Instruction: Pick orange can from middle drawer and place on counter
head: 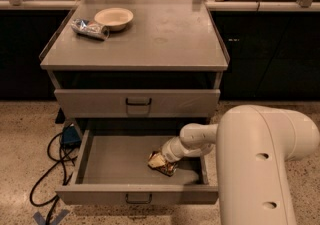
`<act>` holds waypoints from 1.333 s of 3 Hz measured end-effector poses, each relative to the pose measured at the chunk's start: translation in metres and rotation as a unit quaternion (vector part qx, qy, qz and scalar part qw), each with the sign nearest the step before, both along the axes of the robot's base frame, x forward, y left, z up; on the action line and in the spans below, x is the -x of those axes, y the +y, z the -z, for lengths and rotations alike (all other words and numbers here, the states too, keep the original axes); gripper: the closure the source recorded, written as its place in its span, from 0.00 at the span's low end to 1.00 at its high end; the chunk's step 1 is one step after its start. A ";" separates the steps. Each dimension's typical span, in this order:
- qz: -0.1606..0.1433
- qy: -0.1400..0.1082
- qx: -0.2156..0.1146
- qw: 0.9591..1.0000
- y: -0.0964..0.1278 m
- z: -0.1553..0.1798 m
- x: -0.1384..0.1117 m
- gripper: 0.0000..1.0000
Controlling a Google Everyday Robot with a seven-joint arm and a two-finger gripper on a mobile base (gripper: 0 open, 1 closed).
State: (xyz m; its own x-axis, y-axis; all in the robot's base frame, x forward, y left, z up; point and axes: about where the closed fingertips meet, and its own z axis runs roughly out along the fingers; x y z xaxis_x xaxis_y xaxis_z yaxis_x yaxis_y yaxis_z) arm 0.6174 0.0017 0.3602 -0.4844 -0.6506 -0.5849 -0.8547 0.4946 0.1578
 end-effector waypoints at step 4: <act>-0.029 -0.051 -0.030 0.998 -0.003 -0.078 -0.006 1.00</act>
Offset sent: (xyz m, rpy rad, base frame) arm 0.0102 0.0106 0.0821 0.0564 -0.0763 0.1305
